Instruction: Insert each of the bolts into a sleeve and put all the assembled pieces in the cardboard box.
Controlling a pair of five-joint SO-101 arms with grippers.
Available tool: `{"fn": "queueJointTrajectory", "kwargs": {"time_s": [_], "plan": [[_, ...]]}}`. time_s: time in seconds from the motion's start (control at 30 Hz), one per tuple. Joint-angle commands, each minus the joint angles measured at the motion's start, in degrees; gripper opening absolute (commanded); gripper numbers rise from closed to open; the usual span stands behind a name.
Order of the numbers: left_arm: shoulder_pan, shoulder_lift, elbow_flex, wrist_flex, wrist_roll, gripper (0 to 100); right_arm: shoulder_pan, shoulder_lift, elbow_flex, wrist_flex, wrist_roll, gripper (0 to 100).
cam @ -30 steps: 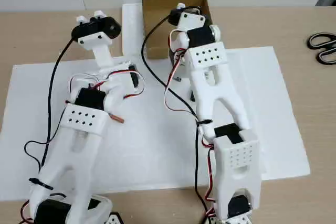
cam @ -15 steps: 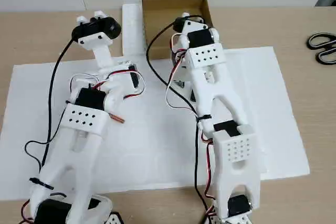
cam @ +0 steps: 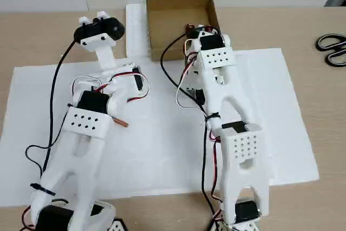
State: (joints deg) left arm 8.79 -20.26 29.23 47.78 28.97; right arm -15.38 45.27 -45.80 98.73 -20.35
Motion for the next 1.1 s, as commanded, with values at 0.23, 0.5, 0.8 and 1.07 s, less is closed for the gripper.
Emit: {"fn": "queueJointTrajectory", "kwargs": {"time_s": [0.23, 0.5, 0.8, 1.07], "plan": [[0.0, -0.4, -0.3, 0.2, 0.5, 1, 0.6, 1.3, -0.4, -4.5, -0.1, 13.3], [0.0, -0.4, -0.3, 0.2, 0.5, 1, 0.6, 2.1, -0.4, -5.5, 1.0, 13.2], [0.0, -0.4, -0.3, 0.2, 0.5, 1, 0.7, 4.1, -0.2, -4.9, 0.9, 12.8], [-0.1, -0.4, -0.3, 0.1, 0.5, 1, 0.5, 3.9, -0.4, -3.9, 0.9, 2.5]]}}
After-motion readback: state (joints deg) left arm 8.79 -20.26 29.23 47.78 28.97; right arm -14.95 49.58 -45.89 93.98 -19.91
